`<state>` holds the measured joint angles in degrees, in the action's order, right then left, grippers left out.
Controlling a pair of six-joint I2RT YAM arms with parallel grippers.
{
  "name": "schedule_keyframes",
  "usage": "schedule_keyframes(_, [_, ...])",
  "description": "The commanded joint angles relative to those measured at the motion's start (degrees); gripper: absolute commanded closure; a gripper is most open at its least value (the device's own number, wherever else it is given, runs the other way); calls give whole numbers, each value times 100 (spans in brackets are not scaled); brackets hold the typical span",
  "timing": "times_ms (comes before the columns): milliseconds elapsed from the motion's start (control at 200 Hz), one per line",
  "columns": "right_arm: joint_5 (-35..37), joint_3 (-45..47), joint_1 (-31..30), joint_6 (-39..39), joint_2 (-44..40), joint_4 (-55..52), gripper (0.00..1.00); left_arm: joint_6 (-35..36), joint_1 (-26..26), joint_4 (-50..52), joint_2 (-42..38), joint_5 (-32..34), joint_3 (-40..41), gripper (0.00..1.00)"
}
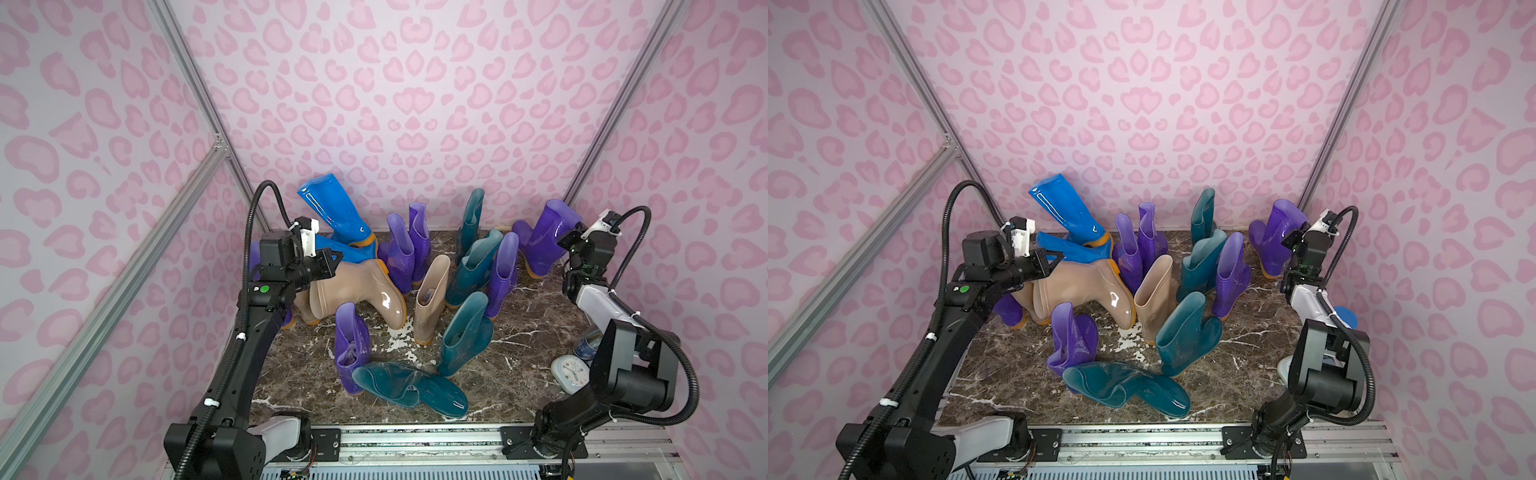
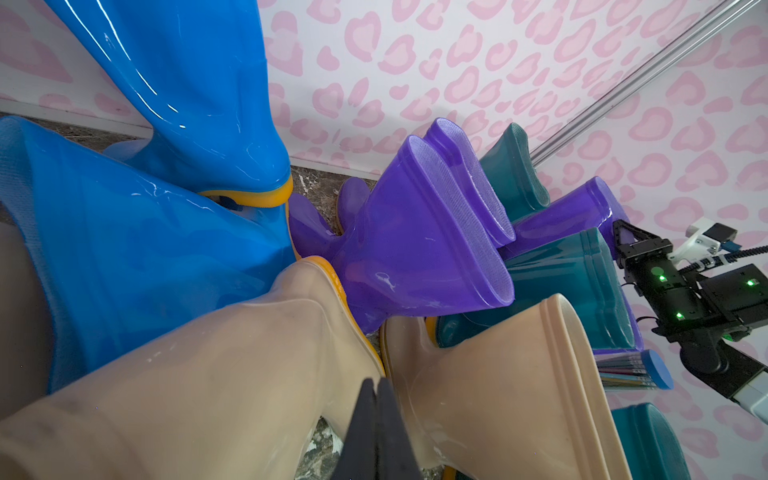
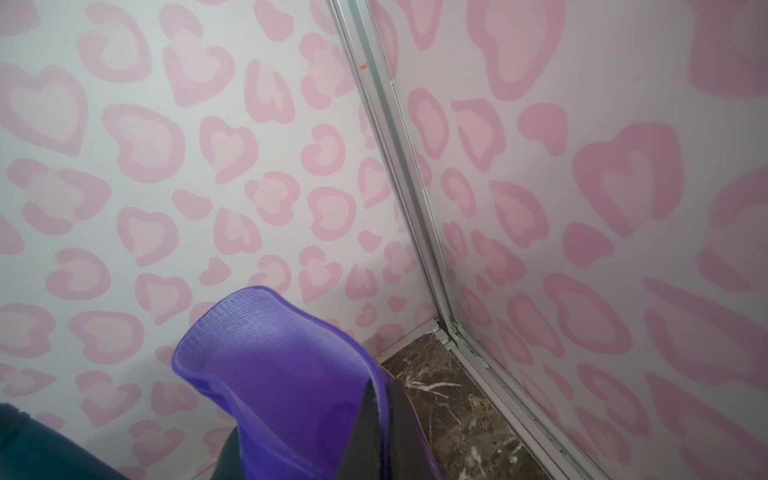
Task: Match and arrange rain boots in pairs
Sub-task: Adjust the rain boot at the center of the board.
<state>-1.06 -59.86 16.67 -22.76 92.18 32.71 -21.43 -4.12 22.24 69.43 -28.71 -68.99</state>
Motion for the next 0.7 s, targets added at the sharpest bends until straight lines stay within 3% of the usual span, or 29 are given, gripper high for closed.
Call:
schedule_keyframes(0, [95, 37, 12, -79, 58, 572, 100, -50, 8, -214, -26, -74, 17, 96])
schedule_keyframes(335, [50, -79, 29, -266, 174, 271, 100, -45, 8, -198, -24, -59, 17, 94])
schedule_keyframes(405, [46, -127, 38, -319, 215, 188, 79, -45, 8, -202, -21, -54, 13, 91])
schedule_keyframes(570, [75, -218, 34, -349, 107, -163, 54, -61, 9, -178, -23, -87, 13, 82])
schedule_keyframes(695, [258, -159, 37, -411, -29, -297, 43, -72, 8, -180, -43, -76, 17, 59])
